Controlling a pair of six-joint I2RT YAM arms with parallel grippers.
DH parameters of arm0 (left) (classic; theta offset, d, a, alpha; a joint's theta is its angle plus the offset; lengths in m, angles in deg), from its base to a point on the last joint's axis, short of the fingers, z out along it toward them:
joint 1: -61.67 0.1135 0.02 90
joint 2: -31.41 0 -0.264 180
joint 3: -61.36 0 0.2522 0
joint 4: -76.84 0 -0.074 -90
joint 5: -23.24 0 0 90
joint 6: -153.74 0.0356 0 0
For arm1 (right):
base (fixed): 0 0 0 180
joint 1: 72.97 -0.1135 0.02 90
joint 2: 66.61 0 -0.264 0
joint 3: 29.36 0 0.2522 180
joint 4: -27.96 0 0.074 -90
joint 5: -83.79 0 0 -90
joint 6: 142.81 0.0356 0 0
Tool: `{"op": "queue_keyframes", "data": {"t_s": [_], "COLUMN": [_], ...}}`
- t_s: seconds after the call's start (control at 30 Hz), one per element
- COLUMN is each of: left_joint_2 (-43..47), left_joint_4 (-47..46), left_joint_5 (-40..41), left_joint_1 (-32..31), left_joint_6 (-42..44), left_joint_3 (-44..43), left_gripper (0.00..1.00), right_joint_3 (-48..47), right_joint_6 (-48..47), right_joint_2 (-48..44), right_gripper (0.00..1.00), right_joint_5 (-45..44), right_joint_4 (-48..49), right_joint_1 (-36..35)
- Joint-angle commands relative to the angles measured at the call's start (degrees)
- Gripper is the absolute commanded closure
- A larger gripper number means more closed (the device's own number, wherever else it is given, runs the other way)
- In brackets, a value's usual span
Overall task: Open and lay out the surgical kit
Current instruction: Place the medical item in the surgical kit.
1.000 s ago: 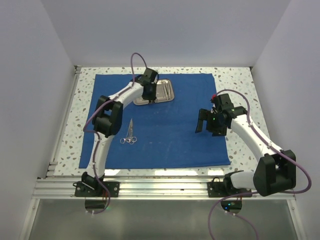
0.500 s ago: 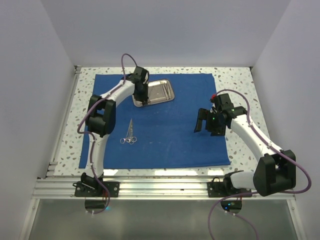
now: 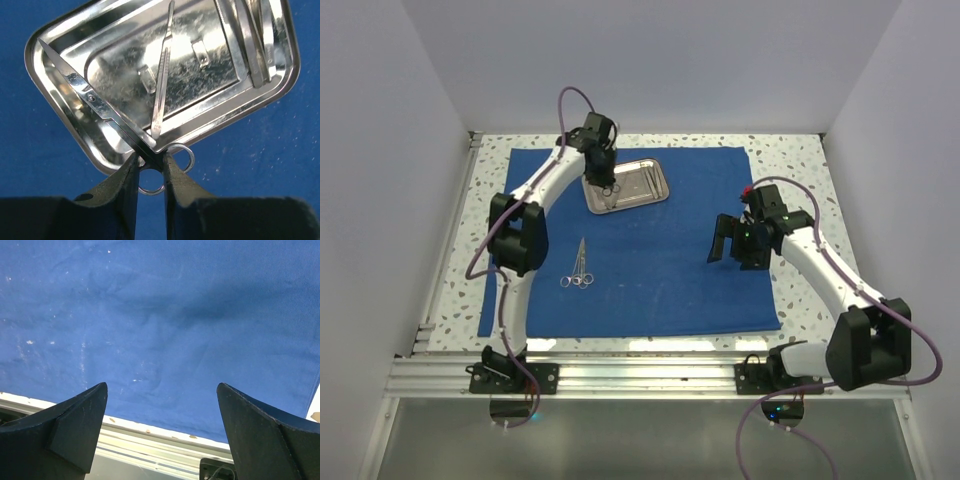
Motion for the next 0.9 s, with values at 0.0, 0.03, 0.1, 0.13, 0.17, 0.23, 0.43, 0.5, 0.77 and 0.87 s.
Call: {"op": "queue_keyframes", "data": {"t_s": [0.0, 0.03, 0.1, 0.13, 0.17, 0.23, 0.43, 0.5, 0.77, 0.87], "left_joint_2": [7.25, 10.22, 13.74, 17.68, 19.80, 26.37, 39.84, 42.31, 47.86, 47.25], "left_joint_4": [2.41, 2.23, 1.18, 0.57, -0.05, -2.42, -4.01, -4.10, -5.50, -6.29], "left_joint_5": [0.44, 0.27, -0.08, -0.69, -1.48, -3.59, -8.96, -9.40, -9.23, -7.21], "left_joint_1": [0.47, 0.47, 0.47, 0.47, 0.39, 0.30, -1.98, -2.16, -2.34, -2.43], "left_joint_6": [2.25, 2.34, 2.34, 2.34, 2.43, 2.78, 6.03, 6.03, 5.42, 5.77], "left_joint_3": [4.58, 8.77, 16.32, 19.15, 22.05, 30.99, 47.28, 51.50, 60.31, 62.07], "left_gripper": [1.00, 1.00, 1.00, 1.00, 1.00, 1.00, 1.00, 1.00, 1.00, 0.96], "right_joint_3": [-3.01, -3.19, -3.45, -3.54, -3.54, -3.54, -3.10, -2.93, -3.01, -2.58], "right_joint_6": [0.08, -0.01, -0.10, -0.19, -0.19, -0.28, -0.28, -0.28, 0.07, 0.07], "right_joint_2": [0.85, 0.94, 1.29, 1.38, 1.47, 1.73, 2.43, 2.61, 3.66, 3.49], "right_gripper": [0.05, 0.05, 0.05, 0.05, 0.05, 0.05, 0.05, 0.05, 0.06, 0.06], "right_joint_5": [0.46, 0.37, 0.28, 0.46, 0.54, 0.81, 0.98, 1.33, 2.92, 3.18], "right_joint_4": [0.61, 0.43, 0.43, 0.43, 0.43, 0.61, 1.13, 1.31, 1.75, 1.57], "right_joint_1": [0.36, 0.36, 0.27, 0.27, 0.35, 0.27, 0.27, 0.27, 0.27, 0.35]}}
